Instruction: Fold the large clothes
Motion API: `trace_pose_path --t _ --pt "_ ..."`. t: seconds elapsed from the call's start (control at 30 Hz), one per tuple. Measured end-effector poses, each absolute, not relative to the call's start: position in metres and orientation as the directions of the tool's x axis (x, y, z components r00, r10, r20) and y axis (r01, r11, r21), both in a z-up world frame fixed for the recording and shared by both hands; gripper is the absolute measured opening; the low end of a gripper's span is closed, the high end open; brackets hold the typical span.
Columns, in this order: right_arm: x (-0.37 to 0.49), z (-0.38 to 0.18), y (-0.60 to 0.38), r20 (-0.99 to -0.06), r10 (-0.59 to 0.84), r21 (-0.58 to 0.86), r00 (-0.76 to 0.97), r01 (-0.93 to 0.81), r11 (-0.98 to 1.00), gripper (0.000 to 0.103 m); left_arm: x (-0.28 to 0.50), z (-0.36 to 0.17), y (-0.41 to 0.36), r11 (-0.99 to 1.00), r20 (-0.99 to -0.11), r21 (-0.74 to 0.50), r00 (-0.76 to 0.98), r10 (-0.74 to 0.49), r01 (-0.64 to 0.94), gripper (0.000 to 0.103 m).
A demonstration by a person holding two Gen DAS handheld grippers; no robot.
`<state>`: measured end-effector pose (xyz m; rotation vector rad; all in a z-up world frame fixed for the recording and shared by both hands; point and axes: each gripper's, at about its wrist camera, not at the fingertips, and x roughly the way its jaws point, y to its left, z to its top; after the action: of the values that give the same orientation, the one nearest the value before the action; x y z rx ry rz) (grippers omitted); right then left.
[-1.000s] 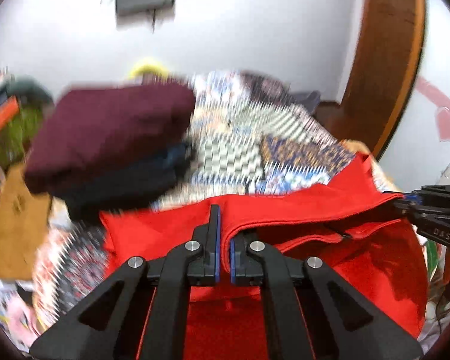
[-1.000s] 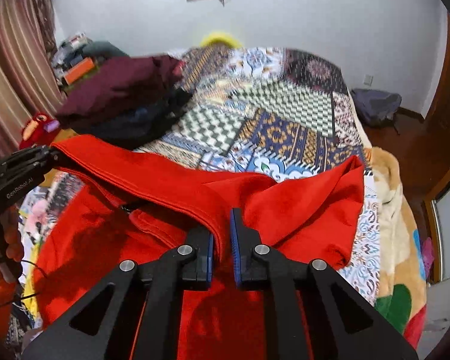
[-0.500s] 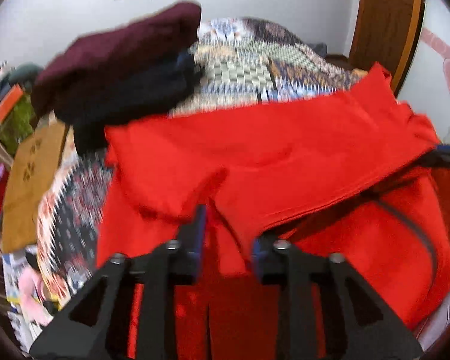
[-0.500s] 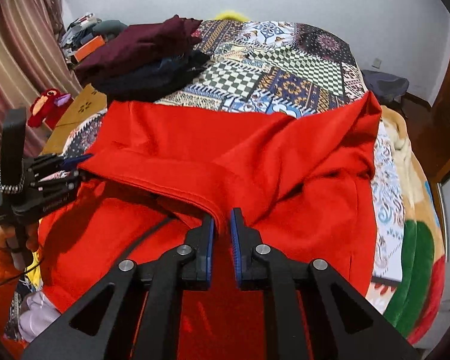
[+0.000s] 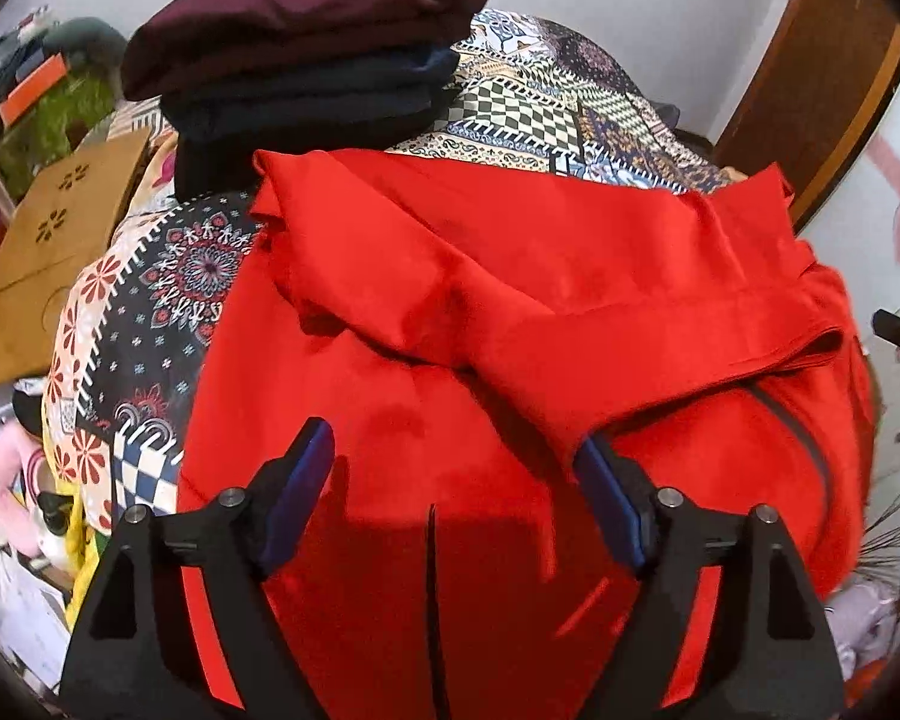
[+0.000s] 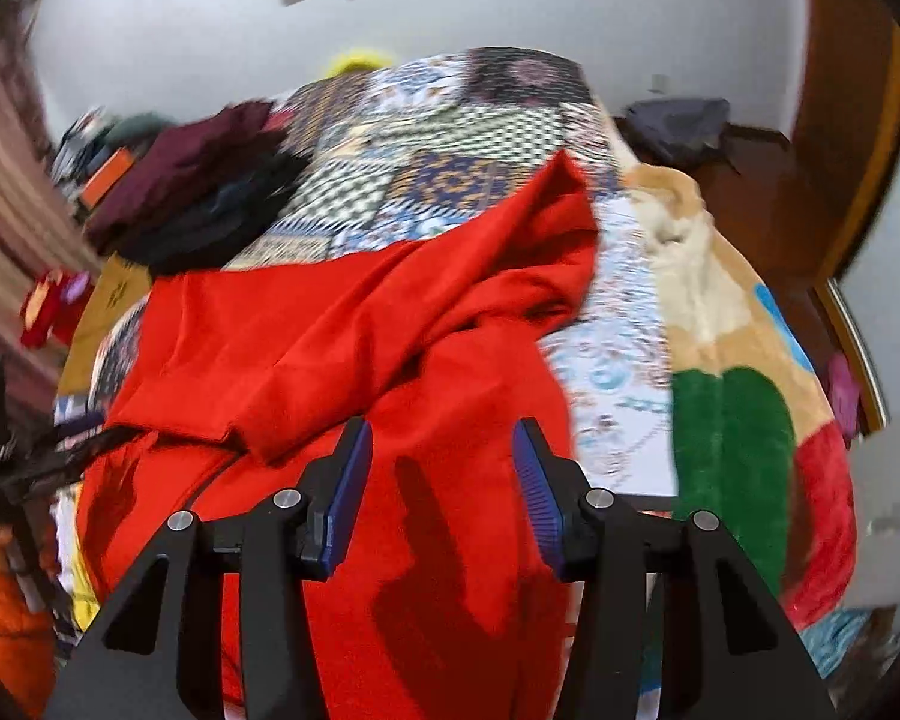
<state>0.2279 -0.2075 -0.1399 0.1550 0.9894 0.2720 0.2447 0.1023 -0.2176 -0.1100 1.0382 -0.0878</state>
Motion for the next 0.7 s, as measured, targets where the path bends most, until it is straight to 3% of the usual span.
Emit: trace_pose_path --t 0.23,0.33,0.7 --pt "0.246 -0.144 -0.23 -0.797 0.3 0.32 0.524 -0.055 0.946 0.048 0.241 -0.194 0.138 0.987 -0.828 -0.141 0.556 -0.077 -0.073 0.088" --pt "0.259 -0.144 -0.235 -0.79 0.302 0.338 0.534 -0.032 0.941 0.062 0.257 -0.191 0.16 0.976 -0.824 -0.162 0.564 -0.053 -0.144 0.089" --pt "0.352 -0.172 -0.254 -0.796 0.351 0.433 0.493 0.059 0.899 0.063 0.357 -0.226 0.203 0.893 -0.798 -0.412 0.544 -0.259 -0.18 0.089"
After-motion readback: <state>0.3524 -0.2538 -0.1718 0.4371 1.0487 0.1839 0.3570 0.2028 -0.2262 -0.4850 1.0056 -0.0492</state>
